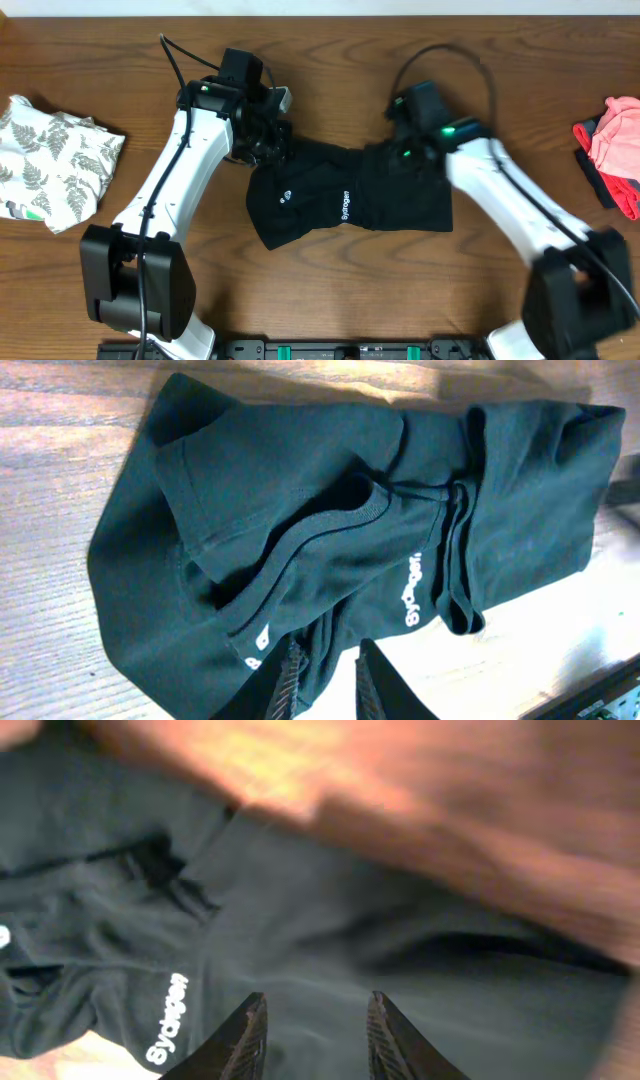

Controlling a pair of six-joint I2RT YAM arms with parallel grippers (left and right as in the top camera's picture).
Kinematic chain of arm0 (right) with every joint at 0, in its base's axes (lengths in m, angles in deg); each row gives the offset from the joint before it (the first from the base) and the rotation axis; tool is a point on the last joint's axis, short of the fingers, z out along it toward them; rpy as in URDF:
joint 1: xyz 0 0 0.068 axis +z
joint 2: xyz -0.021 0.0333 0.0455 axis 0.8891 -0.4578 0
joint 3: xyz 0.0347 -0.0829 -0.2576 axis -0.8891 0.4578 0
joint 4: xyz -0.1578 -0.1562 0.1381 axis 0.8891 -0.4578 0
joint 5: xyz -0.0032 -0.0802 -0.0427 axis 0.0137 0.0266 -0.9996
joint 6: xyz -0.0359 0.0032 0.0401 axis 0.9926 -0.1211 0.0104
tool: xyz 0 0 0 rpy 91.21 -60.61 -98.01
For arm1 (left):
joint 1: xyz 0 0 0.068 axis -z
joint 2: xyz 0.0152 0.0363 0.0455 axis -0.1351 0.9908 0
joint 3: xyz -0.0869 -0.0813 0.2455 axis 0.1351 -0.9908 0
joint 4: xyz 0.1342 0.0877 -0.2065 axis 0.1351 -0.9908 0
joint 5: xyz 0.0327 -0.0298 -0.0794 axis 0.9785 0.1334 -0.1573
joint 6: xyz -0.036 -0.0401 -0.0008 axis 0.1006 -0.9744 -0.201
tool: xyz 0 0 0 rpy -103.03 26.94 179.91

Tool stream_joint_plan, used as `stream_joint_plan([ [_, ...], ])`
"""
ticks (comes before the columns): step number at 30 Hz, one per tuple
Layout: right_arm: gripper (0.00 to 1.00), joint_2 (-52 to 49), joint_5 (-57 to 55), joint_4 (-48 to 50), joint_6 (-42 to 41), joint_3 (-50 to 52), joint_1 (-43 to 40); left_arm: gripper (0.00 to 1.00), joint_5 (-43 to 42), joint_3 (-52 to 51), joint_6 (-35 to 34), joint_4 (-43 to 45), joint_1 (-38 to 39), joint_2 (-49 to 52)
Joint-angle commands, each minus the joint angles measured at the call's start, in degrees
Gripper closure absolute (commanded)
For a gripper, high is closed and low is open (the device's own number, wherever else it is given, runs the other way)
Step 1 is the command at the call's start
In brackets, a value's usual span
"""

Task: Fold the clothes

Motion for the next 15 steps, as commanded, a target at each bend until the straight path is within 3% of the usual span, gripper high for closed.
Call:
stream_joint_plan([
  [1,0.68,0.66,-2.40,-2.47,-1.14,-0.66,-3.15,0.66,1.95,-0.55,0.24,-0.15,-0.02,1.22],
  [5,0.68,-2.23,-2.47,-5.35,-1.09,0.96,-5.57,0.57,4.35,-2.67,0.24,0.87,-0.02,2.38],
  [9,0.69,-6.05,-2.45,-5.75,-1.07,2.08,-5.68,0.54,5.88,-5.62,0.20,2.73,-0.04,2.84],
  [15,0.70,-9.81,-2.27,-5.70,-1.07,2.60,-5.46,0.50,15.85,-8.85,-4.13,4.07,-0.83,3.45],
])
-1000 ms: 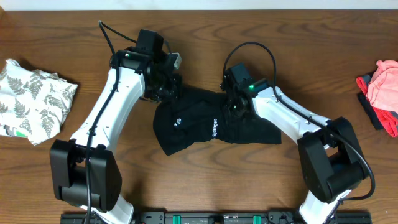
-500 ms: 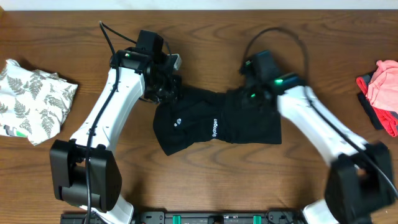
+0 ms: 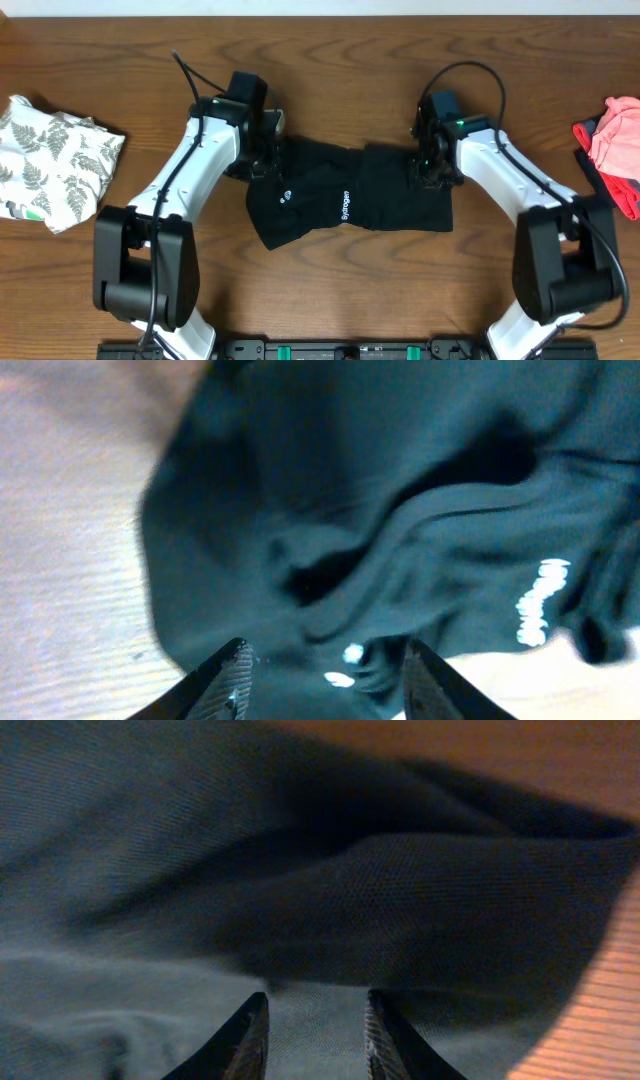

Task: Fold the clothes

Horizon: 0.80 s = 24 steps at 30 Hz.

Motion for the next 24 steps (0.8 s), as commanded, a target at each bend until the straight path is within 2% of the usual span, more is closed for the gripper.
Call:
stream_joint_plan([
  [1,0.70,-0.72,-0.39,0.04,-0.55,0.09,0.11,0.49,7.37,-1.05,-3.10,0.24,-1.14,0.87],
  [4,0.70,-0.72,-0.37,0.11,-0.39,0.09,0.13,0.49,8.15,-1.95,-4.74,0.96,-2.69,1.27],
  [8,0.70,-0.72,-0.39,-0.02,-0.39,0.09,0.17,0.43,6.93,-3.76,-7.08,3.08,-4.85,3.04],
  [12,0.71,-0.72,-0.37,0.00,-0.42,0.09,0.17,0.43,-1.05,-4.37,-2.45,4.81,-5.46,6.51],
  [17,0.71,-0.72,-0.39,-0.35,-0.42,0.09,0.17,0.43,-3.58,-4.37,-1.09,6.27,-5.46,10.49],
  [24,0.71,-0.72,-0.39,-0.37,-0.39,0.09,0.17,0.43,-21.66,-4.37,7.69,5.95,-5.46,13.11],
])
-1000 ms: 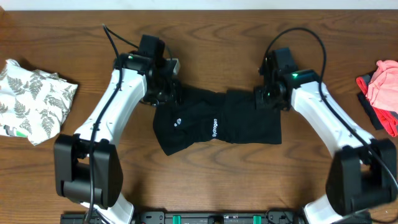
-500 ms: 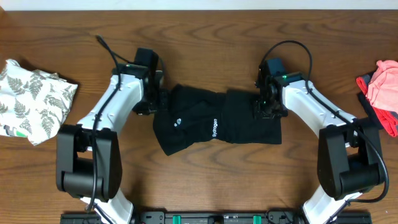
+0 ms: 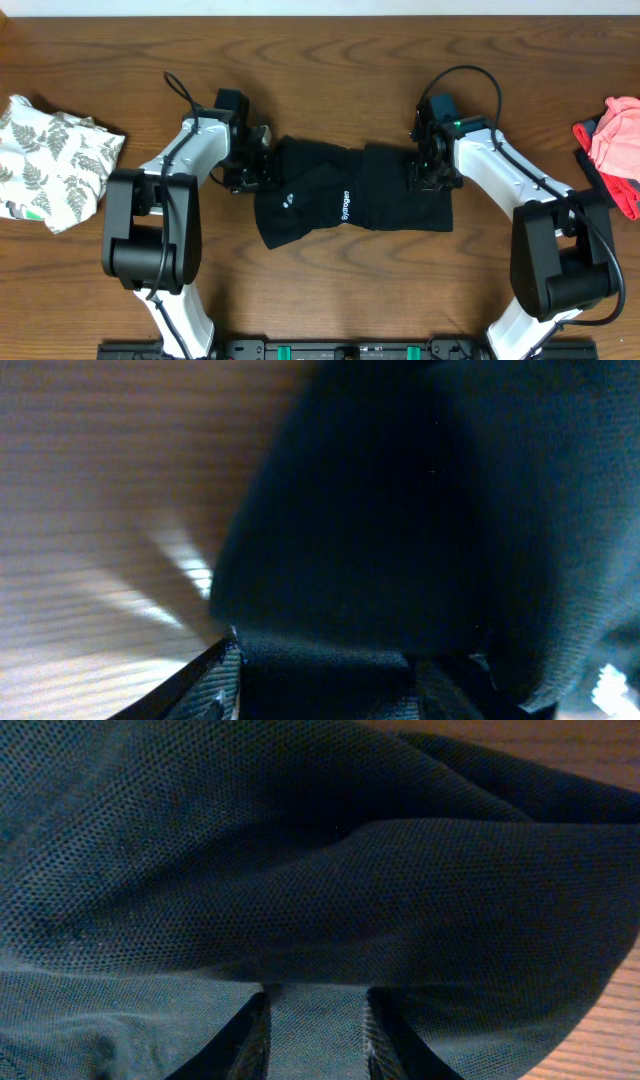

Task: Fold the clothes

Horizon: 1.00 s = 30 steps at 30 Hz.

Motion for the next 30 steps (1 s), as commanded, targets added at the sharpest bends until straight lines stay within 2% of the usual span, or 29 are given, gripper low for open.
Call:
stream_joint_plan([
  [1,0.71,-0.22,-0.37,-0.11,-0.39,-0.04,0.17,0.43,-12.85,-0.74,6.97,-0.57,0.24,3.15],
  [10,0.70,-0.22,-0.37,-0.07,-0.39,-0.04,0.17,0.43,-19.21,-0.74,10.69,-1.40,0.11,3.15],
  [19,0.70,-0.22,-0.37,-0.13,-0.39,-0.02,0.20,0.43,-19.43,-0.74,10.64,-1.57,-0.59,3.15],
  [27,0.70,-0.22,-0.37,-0.09,-0.39,0.79,0.17,0.43,-20.06,-0.72,9.11,-1.79,-6.95,2.36],
  [30,0.70,-0.22,-0.39,-0.04,-0.39,1.14,0.17,0.42,-25.29,-0.72,9.18,-1.77,-9.70,2.03],
])
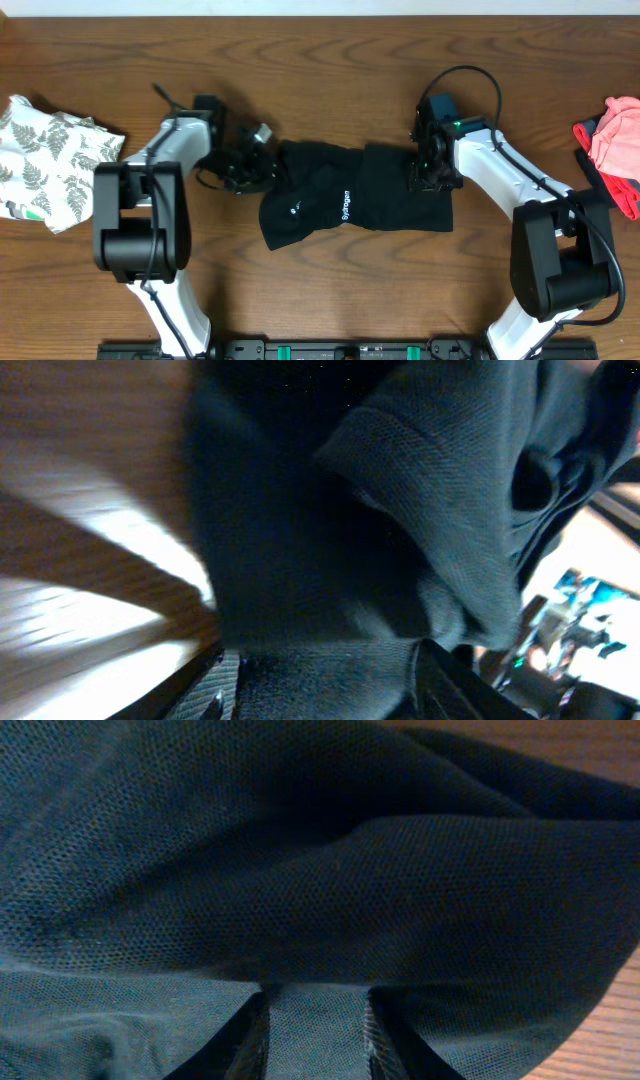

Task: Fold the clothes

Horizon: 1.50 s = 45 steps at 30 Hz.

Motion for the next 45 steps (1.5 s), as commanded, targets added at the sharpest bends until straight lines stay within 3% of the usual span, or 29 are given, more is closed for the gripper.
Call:
stream_joint_plan([
  [1,0.70,-0.22,-0.39,-0.09,-0.39,0.90,0.17,0.41,-7.28,-0.46,-0.20,-0.31,-2.73,-0.24],
  [11,0.70,-0.22,-0.39,-0.26,-0.39,0.90,0.17,0.40,-9.11,-0.48,2.12,0.33,1.25,-0.24],
  [20,0.70,-0.22,-0.39,-0.28,-0.37,0.90,0.17,0.40,4.66,-0.46,-1.77,-0.11,0.79,-0.24],
  [35,0.69,-0.22,-0.37,-0.35,-0.37,0.90,0.17,0.39,3.80,-0.48,2.12,0.76,-0.04,-0.24],
  [40,0.69,-0.22,-0.37,-0.33,-0.37,0.90,0.17,0.39,-2.62,-1.44,3.41,1.95,1.40,-0.24],
  [45,0.69,-0.22,-0.39,-0.50,-0.35,0.90,0.17,0.38,-2.97,-3.80,3.41,4.26,4.11,-0.24],
])
